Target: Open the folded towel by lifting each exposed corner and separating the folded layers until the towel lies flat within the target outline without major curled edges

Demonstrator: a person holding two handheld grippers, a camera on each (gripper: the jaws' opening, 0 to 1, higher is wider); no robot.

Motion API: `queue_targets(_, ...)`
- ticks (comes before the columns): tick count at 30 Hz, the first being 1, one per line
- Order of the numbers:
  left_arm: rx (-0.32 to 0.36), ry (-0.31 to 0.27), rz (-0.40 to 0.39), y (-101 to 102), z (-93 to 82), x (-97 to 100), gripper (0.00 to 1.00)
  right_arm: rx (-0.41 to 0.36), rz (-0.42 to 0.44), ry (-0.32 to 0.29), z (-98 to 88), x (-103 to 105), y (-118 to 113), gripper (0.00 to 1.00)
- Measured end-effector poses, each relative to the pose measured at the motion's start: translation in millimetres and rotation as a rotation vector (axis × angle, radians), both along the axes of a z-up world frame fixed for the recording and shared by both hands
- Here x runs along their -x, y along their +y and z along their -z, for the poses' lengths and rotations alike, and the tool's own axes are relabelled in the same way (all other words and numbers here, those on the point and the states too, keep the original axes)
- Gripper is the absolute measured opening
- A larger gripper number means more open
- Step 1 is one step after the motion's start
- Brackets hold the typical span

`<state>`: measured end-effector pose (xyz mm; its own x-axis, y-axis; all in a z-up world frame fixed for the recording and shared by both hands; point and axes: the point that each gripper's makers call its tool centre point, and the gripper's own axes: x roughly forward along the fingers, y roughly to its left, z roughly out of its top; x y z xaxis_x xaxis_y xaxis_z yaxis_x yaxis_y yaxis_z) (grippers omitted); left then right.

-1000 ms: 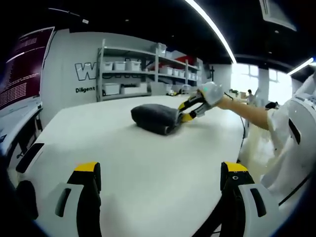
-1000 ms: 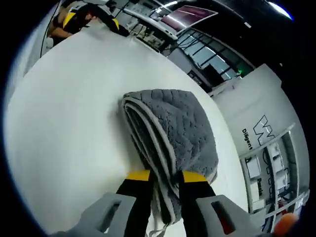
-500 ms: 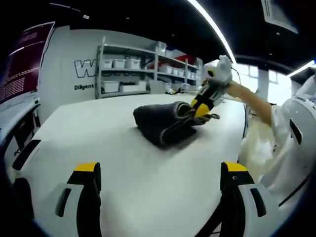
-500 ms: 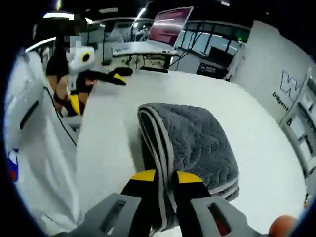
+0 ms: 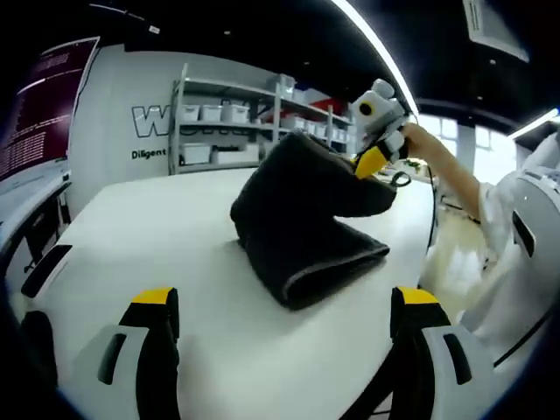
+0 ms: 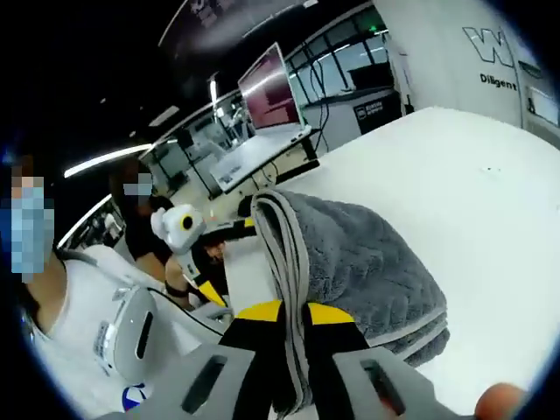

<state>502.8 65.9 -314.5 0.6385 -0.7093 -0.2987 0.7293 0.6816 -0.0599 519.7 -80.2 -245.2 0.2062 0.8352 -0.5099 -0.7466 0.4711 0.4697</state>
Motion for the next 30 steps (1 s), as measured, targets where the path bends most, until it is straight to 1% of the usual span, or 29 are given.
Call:
queue_targets(2,0.001,0.000,-0.003,1.0,0.2,-0.2,0.99,-0.073,0.048,0.030,-10.5,-8.8,-2.7,0.04)
queue_targets(5,0.003,0.002,-0.007,2.5,1.1,-0.5,0.99,-0.197,0.142,0.055,-28.7,-30.6,-15.6,0.04)
queue_targets(6,0.003,0.002,-0.008,2.8,1.2,-0.4,0.99,-0.250,0.175,0.069,-35.5,-38.4,-21.7,0.04)
queue_targets(7,0.004,0.002,-0.007,3.0,1.2,0.0,0.99,-0.320,0.226,0.098,-43.0,-49.4,-31.9,0.04)
queue_targets(9,0.007,0.001,-0.008,3.7,0.9,0.8,0.99,-0.398,0.309,0.119,-48.4,-67.9,-52.2,0.03)
queue_targets(11,0.008,0.001,-0.011,5.2,1.2,1.4,0.99,-0.439,0.403,0.110,-46.4,-87.4,-77.2,0.03)
queue_targets(12,0.008,0.001,-0.012,5.9,1.3,1.6,0.99,-0.446,0.461,0.102,-43.2,-97.6,-92.2,0.03)
queue_targets(13,0.009,0.003,-0.014,7.1,1.7,1.9,0.99,-0.444,0.497,0.089,-40.5,-104.1,-102.6,0.03)
queue_targets(16,0.015,0.003,-0.020,10.3,1.9,3.0,0.99,-0.453,0.669,0.060,-28.8,-127.7,-152.2,0.03)
queue_targets(17,0.015,0.003,-0.021,10.9,2.0,3.2,0.99,-0.438,0.742,0.041,-21.6,-134.9,-175.6,0.03)
queue_targets(18,0.016,0.004,-0.023,11.8,2.3,3.5,0.99,-0.416,0.772,0.037,-16.3,-136.4,-186.6,0.03)
queue_targets(19,0.016,0.005,-0.025,12.8,2.7,3.7,0.99,-0.361,0.830,0.010,-6.0,-139.1,-209.1,0.03)
queue_targets(22,0.018,0.008,-0.028,15.2,3.5,4.3,0.99,-0.227,0.938,-0.019,19.0,-135.4,-255.2,0.03)
queue_targets(23,0.017,0.009,-0.029,15.7,3.8,4.5,0.99,-0.181,0.958,-0.027,27.0,-132.0,-268.2,0.04)
queue_targets(24,0.015,0.010,-0.028,16.0,4.3,4.8,0.99,-0.118,0.966,-0.032,36.8,-127.5,-280.1,0.04)
queue_targets(26,0.014,0.012,-0.026,15.4,5.2,4.6,0.99,0.043,1.010,-0.043,59.3,-116.8,-308.2,0.04)
queue_targets(27,0.013,0.012,-0.024,14.6,5.6,4.5,0.99,0.110,1.012,-0.036,69.3,-110.2,-317.1,0.04)
queue_targets(29,0.009,0.011,-0.018,12.4,5.6,4.3,0.99,0.166,1.023,-0.026,79.4,-99.8,-327.2,0.04)
queue_targets(30,0.009,0.010,-0.016,11.7,5.5,4.3,0.99,0.176,1.026,-0.022,81.6,-94.6,-329.0,0.04)
